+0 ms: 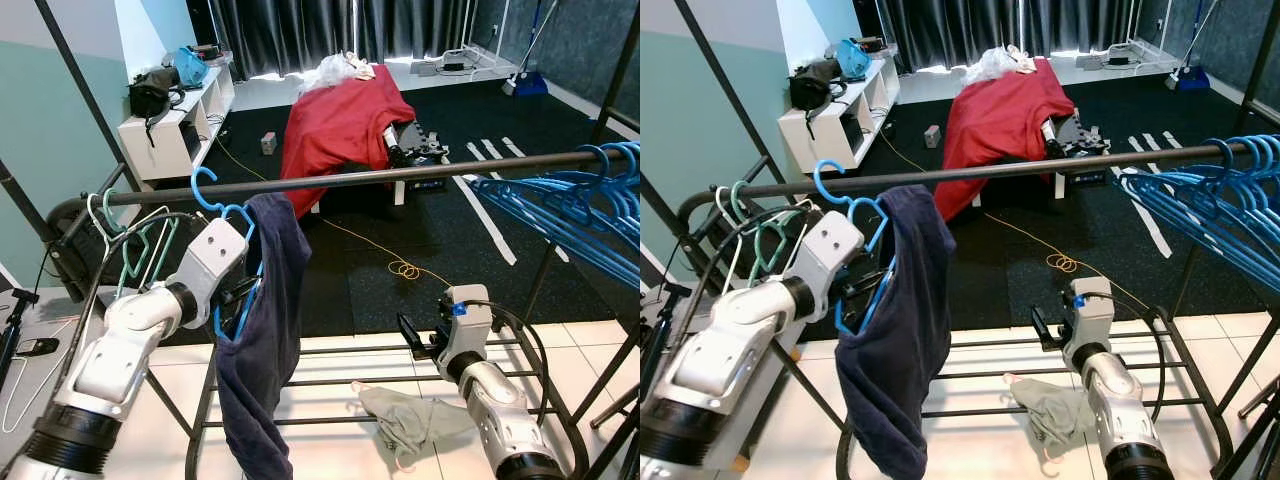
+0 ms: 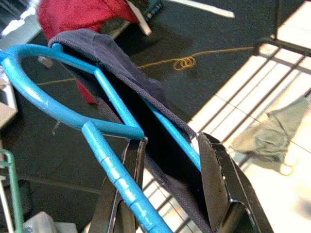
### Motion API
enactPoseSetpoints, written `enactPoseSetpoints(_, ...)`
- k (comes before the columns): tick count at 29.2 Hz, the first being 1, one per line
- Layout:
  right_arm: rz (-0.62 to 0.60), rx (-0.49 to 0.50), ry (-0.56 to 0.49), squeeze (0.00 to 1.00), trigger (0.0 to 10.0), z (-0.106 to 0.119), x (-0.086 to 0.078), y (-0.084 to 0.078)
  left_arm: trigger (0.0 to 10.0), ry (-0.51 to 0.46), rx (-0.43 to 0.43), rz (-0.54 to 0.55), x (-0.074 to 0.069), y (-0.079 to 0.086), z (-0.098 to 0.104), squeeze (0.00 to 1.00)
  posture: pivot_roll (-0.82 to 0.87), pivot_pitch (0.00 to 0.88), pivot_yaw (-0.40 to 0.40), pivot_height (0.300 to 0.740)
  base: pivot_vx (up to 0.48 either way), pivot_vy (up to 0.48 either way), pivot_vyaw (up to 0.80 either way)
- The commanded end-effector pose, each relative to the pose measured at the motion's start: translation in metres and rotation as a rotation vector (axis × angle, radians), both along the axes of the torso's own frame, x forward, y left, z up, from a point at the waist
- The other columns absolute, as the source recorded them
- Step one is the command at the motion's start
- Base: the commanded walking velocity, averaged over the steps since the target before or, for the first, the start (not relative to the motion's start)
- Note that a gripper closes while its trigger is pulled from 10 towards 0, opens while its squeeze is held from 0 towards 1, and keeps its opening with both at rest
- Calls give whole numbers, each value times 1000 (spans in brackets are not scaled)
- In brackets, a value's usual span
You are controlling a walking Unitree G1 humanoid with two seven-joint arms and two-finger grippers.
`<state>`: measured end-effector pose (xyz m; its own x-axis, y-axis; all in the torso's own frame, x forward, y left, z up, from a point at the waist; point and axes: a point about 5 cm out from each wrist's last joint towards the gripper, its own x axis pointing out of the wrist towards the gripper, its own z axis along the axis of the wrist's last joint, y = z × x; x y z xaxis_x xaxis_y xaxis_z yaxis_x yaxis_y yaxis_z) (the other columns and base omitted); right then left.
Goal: Hang hanger
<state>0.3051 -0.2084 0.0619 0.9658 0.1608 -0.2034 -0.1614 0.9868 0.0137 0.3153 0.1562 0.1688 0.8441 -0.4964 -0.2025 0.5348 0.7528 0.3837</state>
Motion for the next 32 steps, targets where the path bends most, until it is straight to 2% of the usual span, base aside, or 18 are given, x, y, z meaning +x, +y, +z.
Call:
enactPoseSetpoints(1,2,19,10,0,10000,-2,0,4,0,-3,21,31,5,-3,3,0,-162,0,88,740,0,0,0)
enactPoseSetpoints(6,2,21,10,0,10000,-2,0,5,0,8,39,44,7,-8,0,0,-160,0,89,740,0,0,0)
enactPoseSetpoints(9,1,27,9,0,10000,-2,0,6,0,25,15,94,12,-17,-4,0,-161,0,95,740,0,0,0)
enactPoseSetpoints(12,1,27,9,0,10000,-2,0,6,0,25,15,94,12,-17,-4,0,-161,0,95,740,0,0,0)
enactPoseSetpoints(13,0,32,8,0,10000,-2,0,7,0,10,-13,140,17,-24,-3,0,-162,0,96,740,0,0,0)
enactPoseSetpoints(17,0,36,9,0,10000,-2,-1,8,0,6,-18,192,22,-25,0,0,-161,0,97,740,0,0,0)
enactPoseSetpoints(19,1,36,8,0,10000,-2,-1,8,0,17,2,200,22,-24,-3,0,-163,0,101,740,0,0,0)
enactPoseSetpoints(23,-5,45,4,0,10000,-2,0,10,0,96,97,264,24,-18,-21,0,-155,0,111,740,0,0,0)
enactPoseSetpoints(30,-4,48,5,0,10000,-2,-1,10,0,136,123,292,23,-19,-36,0,-151,0,105,740,0,0,0)
enactPoseSetpoints(31,-4,49,6,0,10000,-2,-1,10,2039,140,117,293,22,-20,-37,0,-150,0,100,740,0,0,0)
enactPoseSetpoints(32,-4,49,6,0,10000,-2,-1,10,2039,140,117,293,22,-20,-37,0,-150,0,100,740,0,0,0)
